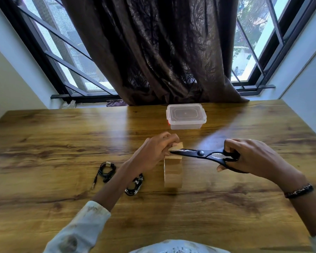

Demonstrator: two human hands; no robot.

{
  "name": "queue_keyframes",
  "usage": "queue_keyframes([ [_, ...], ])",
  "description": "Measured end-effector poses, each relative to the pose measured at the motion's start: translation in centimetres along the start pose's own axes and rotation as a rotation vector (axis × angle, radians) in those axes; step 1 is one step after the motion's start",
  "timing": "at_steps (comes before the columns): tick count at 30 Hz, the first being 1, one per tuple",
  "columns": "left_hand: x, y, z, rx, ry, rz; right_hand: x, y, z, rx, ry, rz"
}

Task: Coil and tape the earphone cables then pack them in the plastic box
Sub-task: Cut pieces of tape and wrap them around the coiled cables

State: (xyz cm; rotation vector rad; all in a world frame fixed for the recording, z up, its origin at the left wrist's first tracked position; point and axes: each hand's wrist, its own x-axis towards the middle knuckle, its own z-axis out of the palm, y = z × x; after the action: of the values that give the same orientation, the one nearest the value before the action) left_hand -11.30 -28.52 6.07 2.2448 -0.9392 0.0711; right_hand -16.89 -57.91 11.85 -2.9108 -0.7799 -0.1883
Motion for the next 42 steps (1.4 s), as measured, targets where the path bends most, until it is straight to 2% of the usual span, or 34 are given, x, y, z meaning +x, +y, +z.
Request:
queue_keyframes([
  [8, 0.1, -0.1, 0.8, 0.023, 0.159, -0.065, -2.5, 1.2, 4.3, 0.284, -0.040, 0.198],
  [14, 0.2, 0.1, 1.7, -0.079, 0.243, -0.174, -4.0, -0.2, 8.1, 0.498, -0.055, 0.234],
  [17, 0.2, -0.2, 2.0, -0.111, 0.253, -0.257, -4.7, -0.2, 8.9, 0.457, -0.065, 0.254],
  [21, -0.1, -0.3, 2.8, -0.079, 0.272, -0.269, -5.5, 0.0, 9.8, 0.385, -0.045, 0.320],
  [26, -0.7, 0.5, 4.7, 0.064, 0.431, -0.316, -5.0, -2.4, 12.7, 0.276, 0.118, 0.568],
  [30, -1.2, 1.2, 5.9, 0.094, 0.471, -0.360, -3.9, -4.7, 14.4, 0.158, 0.235, 0.635],
  [35, -1.3, 1.3, 5.7, 0.099, 0.455, -0.389, -2.8, -5.5, 15.1, 0.104, 0.223, 0.633],
  [42, -0.9, 0.8, 5.7, 0.086, 0.458, -0.382, -2.4, -5.7, 14.5, 0.011, 0.173, 0.748],
])
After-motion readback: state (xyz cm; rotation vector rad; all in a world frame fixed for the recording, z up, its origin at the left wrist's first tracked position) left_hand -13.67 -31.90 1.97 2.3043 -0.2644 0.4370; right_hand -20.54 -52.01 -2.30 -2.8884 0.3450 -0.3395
